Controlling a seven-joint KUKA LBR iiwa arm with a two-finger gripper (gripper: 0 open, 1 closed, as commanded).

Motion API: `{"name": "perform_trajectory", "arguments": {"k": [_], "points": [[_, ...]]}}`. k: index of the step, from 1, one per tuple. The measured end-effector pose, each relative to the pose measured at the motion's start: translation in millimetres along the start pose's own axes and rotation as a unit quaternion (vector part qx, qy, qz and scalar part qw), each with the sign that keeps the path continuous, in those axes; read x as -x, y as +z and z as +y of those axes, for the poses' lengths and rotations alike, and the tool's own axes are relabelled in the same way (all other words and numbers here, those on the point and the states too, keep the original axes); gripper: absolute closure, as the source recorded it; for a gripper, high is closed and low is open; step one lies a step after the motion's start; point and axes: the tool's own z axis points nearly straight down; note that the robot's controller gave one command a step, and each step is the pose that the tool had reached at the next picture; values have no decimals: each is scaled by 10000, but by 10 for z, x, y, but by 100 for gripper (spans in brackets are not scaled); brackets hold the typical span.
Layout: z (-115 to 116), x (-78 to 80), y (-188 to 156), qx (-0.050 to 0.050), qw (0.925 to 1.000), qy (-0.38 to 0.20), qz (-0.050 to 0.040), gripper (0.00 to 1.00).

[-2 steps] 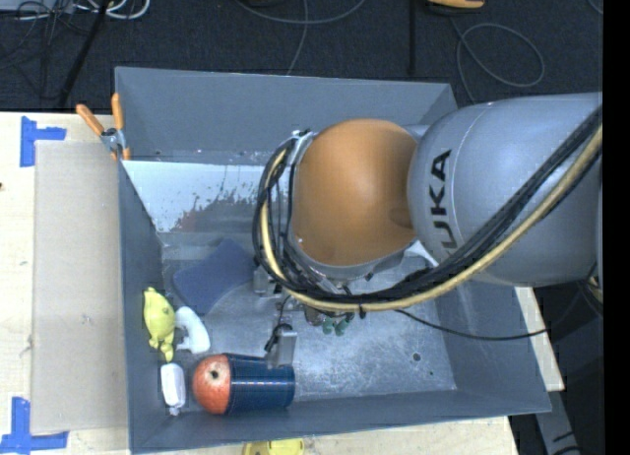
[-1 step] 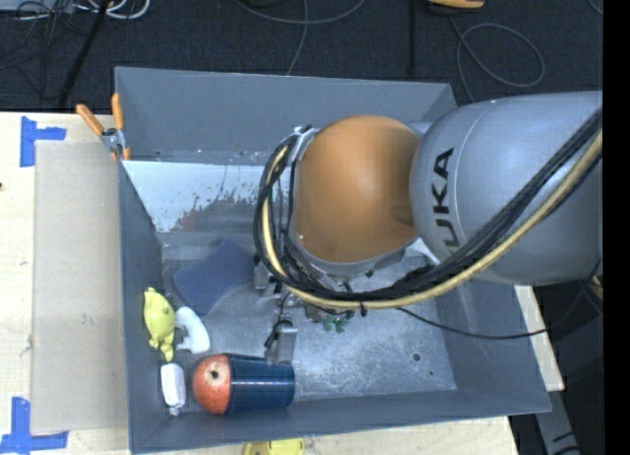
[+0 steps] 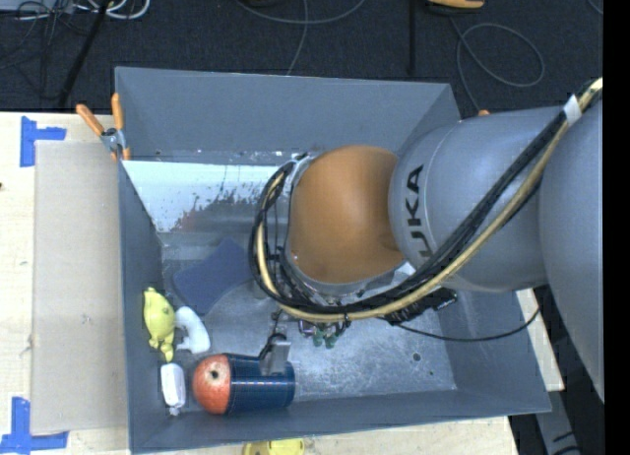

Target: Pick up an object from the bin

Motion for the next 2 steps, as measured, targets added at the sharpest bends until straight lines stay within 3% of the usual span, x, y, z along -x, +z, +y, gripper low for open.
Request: {"name": "perform_trajectory", "arguments": {"k": [1, 2], "points": [[-160, -232, 433, -10, 9997, -260, 34, 0], [-152, -177, 545, -16, 9999, -157, 45, 0]]}}
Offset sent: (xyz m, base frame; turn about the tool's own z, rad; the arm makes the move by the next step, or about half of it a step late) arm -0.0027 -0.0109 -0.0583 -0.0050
